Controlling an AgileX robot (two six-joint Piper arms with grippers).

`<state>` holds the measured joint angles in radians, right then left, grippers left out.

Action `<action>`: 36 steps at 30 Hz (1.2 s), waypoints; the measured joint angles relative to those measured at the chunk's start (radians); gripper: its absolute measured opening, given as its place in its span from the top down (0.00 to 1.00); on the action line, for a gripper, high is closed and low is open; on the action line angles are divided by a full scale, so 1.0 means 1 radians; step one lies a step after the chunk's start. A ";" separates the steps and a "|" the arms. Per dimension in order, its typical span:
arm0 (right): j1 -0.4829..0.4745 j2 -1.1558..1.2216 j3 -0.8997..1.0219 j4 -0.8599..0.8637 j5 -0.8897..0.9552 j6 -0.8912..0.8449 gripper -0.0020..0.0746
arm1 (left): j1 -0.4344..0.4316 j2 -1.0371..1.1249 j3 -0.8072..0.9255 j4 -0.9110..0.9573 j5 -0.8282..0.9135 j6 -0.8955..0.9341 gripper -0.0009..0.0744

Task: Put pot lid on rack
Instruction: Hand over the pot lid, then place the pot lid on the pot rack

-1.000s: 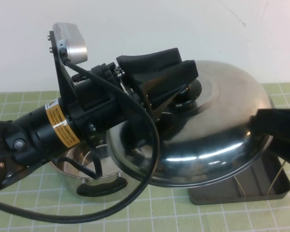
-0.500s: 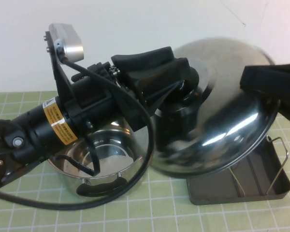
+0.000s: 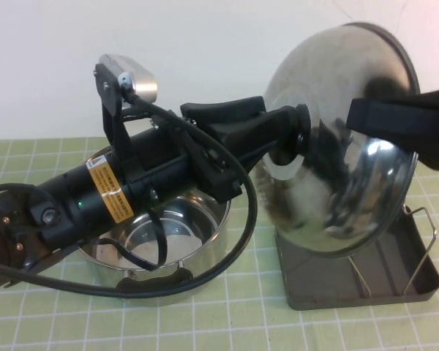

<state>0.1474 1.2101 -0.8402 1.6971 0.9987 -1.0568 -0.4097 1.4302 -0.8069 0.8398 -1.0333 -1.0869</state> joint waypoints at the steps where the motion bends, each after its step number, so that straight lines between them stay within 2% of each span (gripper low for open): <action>1: 0.002 0.000 -0.011 -0.005 0.003 -0.015 0.89 | 0.000 0.000 -0.002 0.000 0.006 0.000 0.52; 6: 0.002 0.002 -0.059 -0.022 -0.038 -0.087 0.89 | 0.000 0.000 -0.002 -0.005 0.017 0.002 0.25; 8: 0.002 0.002 -0.073 -0.022 -0.044 -0.115 0.90 | 0.002 0.000 -0.002 -0.005 0.022 0.002 0.21; 11: 0.002 0.002 -0.082 -0.056 -0.076 -0.129 0.90 | 0.029 0.000 -0.002 0.002 0.022 0.002 0.21; 14: 0.000 0.002 -0.087 -0.194 -0.140 -0.105 0.90 | 0.100 -0.022 -0.002 0.059 0.059 -0.038 0.32; 16: 0.000 0.002 -0.087 -0.318 -0.186 -0.049 0.90 | 0.159 -0.046 -0.002 0.141 0.112 -0.108 0.48; 19: 0.000 0.003 -0.087 -0.493 -0.233 0.020 0.90 | 0.240 -0.083 -0.002 0.313 0.158 -0.236 0.78; 21: 0.000 0.004 -0.087 -0.551 -0.255 0.038 0.90 | 0.290 -0.106 -0.002 0.436 0.158 -0.288 0.90; 26: 0.000 0.019 -0.087 -0.597 -0.263 0.055 0.90 | 0.330 -0.130 -0.002 0.617 0.152 -0.381 0.97; 36: 0.000 0.153 -0.087 -0.571 -0.228 0.029 0.90 | 0.332 -0.130 -0.002 0.678 0.152 -0.412 0.99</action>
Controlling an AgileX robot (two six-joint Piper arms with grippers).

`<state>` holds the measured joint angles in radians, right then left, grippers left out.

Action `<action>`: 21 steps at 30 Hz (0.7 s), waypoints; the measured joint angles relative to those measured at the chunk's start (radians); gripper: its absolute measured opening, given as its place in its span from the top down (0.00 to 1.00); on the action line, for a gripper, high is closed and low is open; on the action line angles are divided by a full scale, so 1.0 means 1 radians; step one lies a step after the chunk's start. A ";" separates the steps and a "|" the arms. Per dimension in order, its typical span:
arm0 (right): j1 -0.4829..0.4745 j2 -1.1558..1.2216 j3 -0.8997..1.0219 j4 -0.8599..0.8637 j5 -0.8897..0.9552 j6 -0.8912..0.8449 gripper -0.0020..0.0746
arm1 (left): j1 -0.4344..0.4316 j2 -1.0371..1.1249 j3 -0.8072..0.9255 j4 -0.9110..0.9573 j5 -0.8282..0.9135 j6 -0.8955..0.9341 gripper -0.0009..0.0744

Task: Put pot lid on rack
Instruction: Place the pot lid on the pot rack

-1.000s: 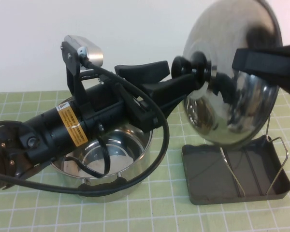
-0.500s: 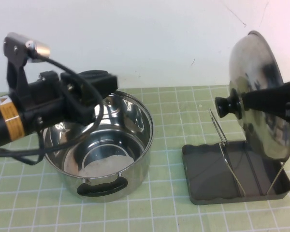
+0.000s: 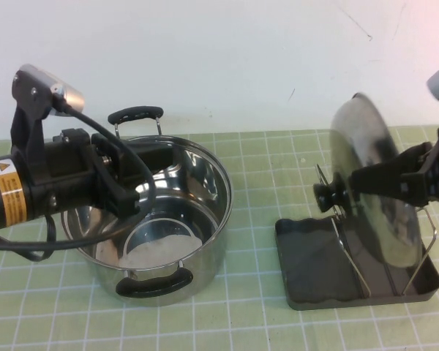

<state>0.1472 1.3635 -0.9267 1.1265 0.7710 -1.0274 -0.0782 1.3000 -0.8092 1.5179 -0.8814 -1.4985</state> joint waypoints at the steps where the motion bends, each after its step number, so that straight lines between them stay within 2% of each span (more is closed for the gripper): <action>1: 0.000 0.010 0.000 0.007 0.009 -0.006 0.90 | 0.000 0.000 0.000 0.008 0.000 0.000 0.99; 7: 0.000 0.037 0.000 0.019 0.028 -0.052 0.88 | 0.000 0.000 0.000 0.065 0.000 0.000 0.99; 13: 0.000 0.039 0.000 0.034 0.028 -0.096 0.62 | 0.000 0.000 0.000 0.095 0.010 0.000 0.99; 15: 0.000 0.039 0.000 0.034 0.028 -0.096 0.57 | 0.000 0.000 0.000 0.104 0.024 0.000 0.99; 21: 0.000 0.003 0.000 0.002 0.030 -0.087 0.55 | 0.000 -0.014 0.000 0.167 0.102 -0.044 0.99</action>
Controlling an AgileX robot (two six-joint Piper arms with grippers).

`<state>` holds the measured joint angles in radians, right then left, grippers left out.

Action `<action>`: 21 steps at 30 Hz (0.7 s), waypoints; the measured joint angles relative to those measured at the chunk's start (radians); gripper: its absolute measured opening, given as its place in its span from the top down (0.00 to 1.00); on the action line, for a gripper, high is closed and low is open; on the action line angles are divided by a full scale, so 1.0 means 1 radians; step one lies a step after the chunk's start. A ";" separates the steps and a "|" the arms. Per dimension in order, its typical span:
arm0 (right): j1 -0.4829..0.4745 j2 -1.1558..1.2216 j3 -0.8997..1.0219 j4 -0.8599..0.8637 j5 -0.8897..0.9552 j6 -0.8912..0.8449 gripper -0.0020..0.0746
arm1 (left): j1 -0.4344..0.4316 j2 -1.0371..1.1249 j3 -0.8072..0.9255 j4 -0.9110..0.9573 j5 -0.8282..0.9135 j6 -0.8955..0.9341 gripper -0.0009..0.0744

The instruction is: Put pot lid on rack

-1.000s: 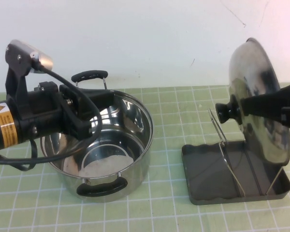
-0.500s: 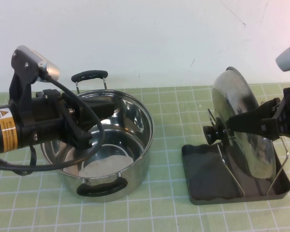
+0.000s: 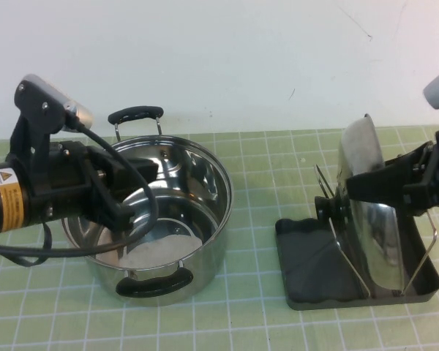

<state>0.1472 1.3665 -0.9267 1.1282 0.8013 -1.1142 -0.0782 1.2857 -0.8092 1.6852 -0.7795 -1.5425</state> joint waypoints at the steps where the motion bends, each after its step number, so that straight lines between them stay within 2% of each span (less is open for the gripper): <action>1: -0.005 -0.016 0.000 -0.017 0.000 0.005 0.56 | 0.000 -0.008 0.000 0.019 0.017 -0.014 0.99; 8: -0.082 -0.252 0.000 -0.183 0.026 0.106 0.63 | 0.000 -0.190 0.056 0.083 0.217 -0.060 0.99; 13: -0.099 -0.452 0.000 -0.321 0.049 0.157 0.67 | 0.000 -0.382 0.184 0.083 0.328 -0.062 0.99; 16: -0.099 -0.573 0.019 -0.333 0.037 0.164 0.74 | 0.000 -0.505 0.288 0.083 0.396 -0.087 0.99; 21: -0.099 -0.796 0.144 -0.335 -0.050 0.154 0.92 | 0.000 -0.729 0.436 0.081 0.502 -0.202 0.99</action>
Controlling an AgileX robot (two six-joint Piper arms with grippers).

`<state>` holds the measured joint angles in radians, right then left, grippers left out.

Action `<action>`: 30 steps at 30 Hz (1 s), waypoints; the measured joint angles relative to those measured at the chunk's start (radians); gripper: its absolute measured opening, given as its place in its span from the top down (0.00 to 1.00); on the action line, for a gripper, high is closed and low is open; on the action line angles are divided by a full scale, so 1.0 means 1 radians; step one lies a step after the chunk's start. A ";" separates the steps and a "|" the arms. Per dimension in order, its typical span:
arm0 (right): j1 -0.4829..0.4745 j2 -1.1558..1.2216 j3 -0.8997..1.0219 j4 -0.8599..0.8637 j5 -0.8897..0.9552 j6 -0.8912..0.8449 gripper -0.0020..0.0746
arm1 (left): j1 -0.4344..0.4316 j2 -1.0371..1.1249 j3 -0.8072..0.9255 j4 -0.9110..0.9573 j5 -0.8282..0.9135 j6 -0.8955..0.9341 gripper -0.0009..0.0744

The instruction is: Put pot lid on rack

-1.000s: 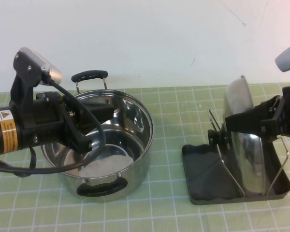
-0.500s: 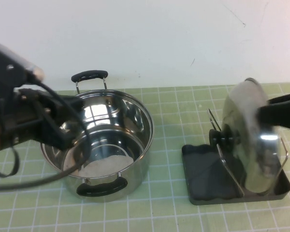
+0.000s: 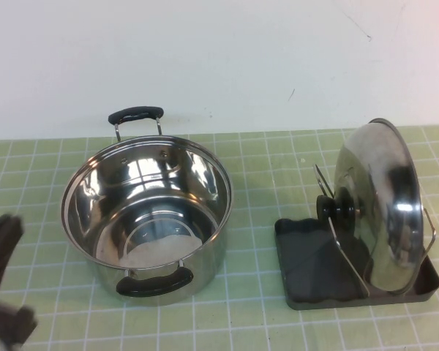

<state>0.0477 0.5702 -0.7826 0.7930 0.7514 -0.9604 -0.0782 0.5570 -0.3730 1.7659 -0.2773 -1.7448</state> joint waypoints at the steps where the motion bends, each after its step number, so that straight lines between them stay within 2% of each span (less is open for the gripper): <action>1: 0.000 -0.034 0.026 0.000 -0.021 -0.005 0.93 | 0.000 -0.045 0.029 -0.002 0.019 -0.014 0.99; 9: 0.000 -0.316 0.211 0.082 -0.073 -0.019 0.97 | 0.000 -0.306 0.174 -0.009 0.094 -0.038 0.99; 14: 0.000 -0.424 0.258 0.119 -0.073 -0.025 0.98 | 0.000 -0.374 0.202 -0.011 0.094 -0.038 0.99; 30: 0.000 -0.443 0.308 0.123 -0.062 -0.027 0.98 | 0.000 -0.380 0.216 -0.011 0.094 -0.040 0.99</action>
<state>0.0477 0.1271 -0.4745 0.9158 0.6891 -0.9875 -0.0782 0.1765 -0.1569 1.7547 -0.1836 -1.7848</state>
